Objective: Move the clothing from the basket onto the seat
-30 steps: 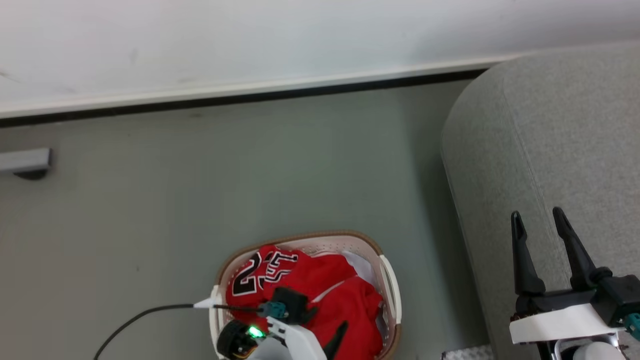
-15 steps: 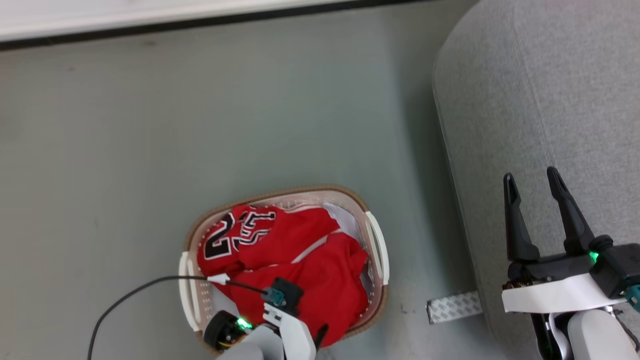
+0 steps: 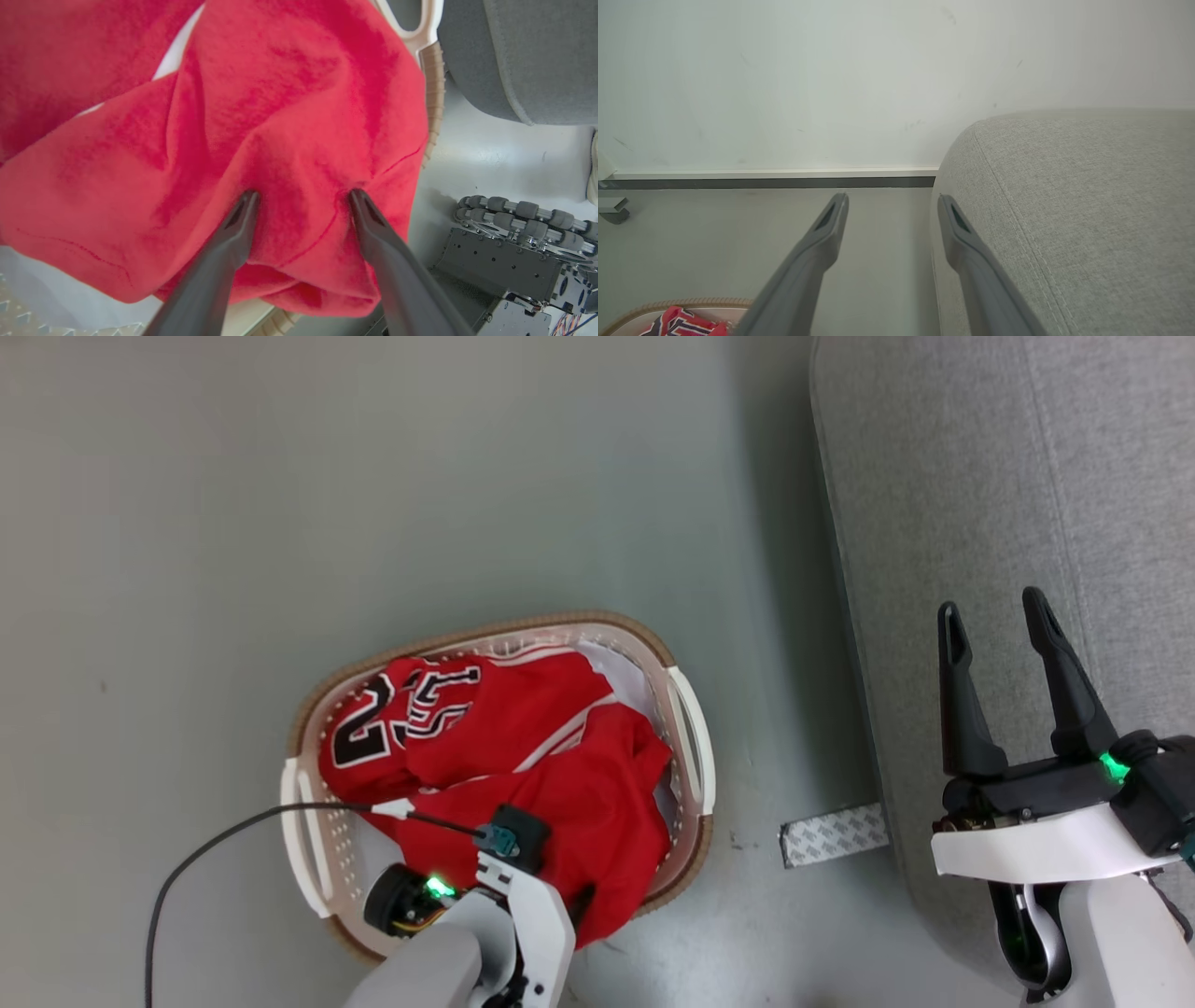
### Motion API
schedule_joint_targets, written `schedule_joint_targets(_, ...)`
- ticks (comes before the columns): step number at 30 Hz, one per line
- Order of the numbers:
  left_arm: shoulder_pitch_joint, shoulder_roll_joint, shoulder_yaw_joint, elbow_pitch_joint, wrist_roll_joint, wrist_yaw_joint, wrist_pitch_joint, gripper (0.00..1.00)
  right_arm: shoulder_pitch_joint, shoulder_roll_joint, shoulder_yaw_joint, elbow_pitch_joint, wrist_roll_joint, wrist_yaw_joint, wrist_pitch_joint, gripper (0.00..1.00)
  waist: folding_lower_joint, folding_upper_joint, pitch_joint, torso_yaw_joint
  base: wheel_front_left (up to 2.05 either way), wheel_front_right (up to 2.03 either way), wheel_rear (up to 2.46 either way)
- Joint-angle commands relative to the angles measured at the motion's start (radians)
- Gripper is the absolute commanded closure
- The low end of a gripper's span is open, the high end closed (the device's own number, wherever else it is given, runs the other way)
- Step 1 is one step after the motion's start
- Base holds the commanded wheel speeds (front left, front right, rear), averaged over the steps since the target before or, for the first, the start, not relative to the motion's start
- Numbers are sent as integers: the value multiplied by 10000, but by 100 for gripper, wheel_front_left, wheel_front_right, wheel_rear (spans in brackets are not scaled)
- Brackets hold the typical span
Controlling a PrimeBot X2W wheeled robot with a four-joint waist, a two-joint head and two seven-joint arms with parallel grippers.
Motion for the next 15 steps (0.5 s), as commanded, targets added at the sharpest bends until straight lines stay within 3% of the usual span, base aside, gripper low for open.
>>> schedule_joint_targets(1,-170,70,-113,47,-123,-23,-130,89,-181,-16,10,-70,34,-21,-18,0,-2,-1,232,-99,0,0,0)
schedule_joint_targets(2,-198,65,-200,49,-152,-23,-213,100,-202,-18,1,-58,47,-21,-18,0,-2,-1,248,-107,0,0,0)
schedule_joint_targets(8,-180,46,-462,-84,-688,-23,-762,100,46,-17,-170,207,122,-21,-18,0,-2,-1,-333,59,0,0,0)
schedule_joint_targets(15,162,34,-31,-172,-1695,-24,-1624,100,665,-20,-403,522,95,-21,-19,0,-2,-1,-1901,393,0,0,0)
